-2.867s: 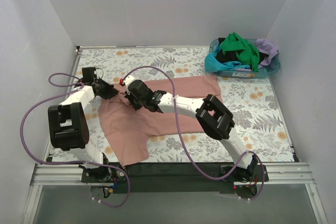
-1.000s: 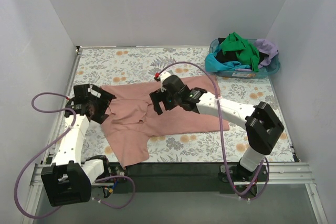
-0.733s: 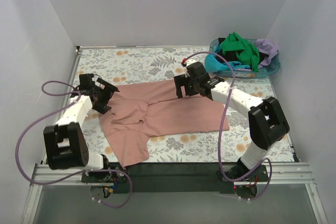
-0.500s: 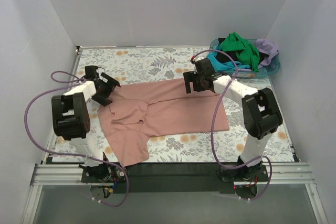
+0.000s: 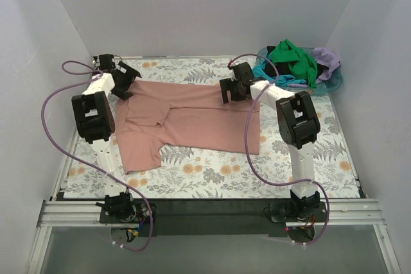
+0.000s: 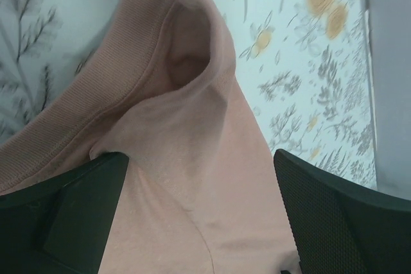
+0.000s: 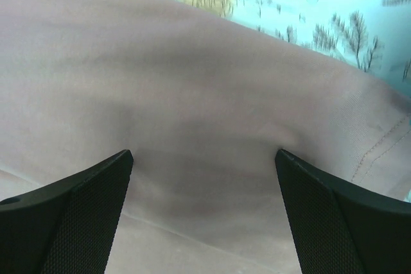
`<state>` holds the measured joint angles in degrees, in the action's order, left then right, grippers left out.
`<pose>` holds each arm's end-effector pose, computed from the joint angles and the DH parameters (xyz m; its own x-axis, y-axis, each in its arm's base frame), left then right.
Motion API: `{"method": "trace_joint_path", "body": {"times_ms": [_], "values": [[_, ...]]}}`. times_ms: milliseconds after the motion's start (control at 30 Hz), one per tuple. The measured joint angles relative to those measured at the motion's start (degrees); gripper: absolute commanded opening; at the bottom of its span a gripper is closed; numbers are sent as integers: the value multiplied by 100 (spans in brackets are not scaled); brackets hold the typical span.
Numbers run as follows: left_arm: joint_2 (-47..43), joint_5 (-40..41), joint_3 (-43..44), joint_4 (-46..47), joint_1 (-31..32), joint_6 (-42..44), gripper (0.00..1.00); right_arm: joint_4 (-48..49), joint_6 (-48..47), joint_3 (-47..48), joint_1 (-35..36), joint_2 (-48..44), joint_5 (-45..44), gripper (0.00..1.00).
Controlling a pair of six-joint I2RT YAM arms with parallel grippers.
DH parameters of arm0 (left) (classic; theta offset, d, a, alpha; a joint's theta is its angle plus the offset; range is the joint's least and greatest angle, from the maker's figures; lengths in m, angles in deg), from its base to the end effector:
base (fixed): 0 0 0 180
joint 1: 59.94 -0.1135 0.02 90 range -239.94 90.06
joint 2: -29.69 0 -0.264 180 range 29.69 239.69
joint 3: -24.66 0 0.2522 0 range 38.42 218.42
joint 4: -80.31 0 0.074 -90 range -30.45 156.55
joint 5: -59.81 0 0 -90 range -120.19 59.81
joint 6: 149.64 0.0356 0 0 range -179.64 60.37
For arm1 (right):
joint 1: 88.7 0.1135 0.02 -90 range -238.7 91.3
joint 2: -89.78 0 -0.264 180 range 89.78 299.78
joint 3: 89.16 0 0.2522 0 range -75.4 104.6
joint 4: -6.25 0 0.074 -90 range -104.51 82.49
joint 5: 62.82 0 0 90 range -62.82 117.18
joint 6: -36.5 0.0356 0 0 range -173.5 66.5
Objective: Fold and stack the t-shirts
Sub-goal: Fold the tshirt
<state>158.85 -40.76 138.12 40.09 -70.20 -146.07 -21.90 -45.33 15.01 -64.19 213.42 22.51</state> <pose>0.4839 0.0810 0.1597 0.0231 -0.9929 0.1167 -0.8180 -0.0859 -0.5687 0.4360 0.1956 0.1684 -0.7170 -0.1712 -0.6758 -0.2643 0.9637 0.0363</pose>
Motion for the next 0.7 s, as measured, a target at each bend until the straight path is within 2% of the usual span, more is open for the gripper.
{"method": "trace_joint_path", "body": {"times_ms": [167,300,433,533,700], "values": [[466,98,866,-299,0,85,98,0,-138,675,-70,448,114,98],[492,400,1121,-758,-2,184,98,-240,-398,1281,-111,750,225,98],[190,826,1032,-1305,-15,219,98,-415,-535,1285,-111,542,354,98],[-874,1021,-221,-1381,-17,179,98,-496,-535,876,-33,-24,439,98],[-3543,1281,-2938,-1521,-31,-103,98,-409,-111,-933,483,-1895,192,98]]}}
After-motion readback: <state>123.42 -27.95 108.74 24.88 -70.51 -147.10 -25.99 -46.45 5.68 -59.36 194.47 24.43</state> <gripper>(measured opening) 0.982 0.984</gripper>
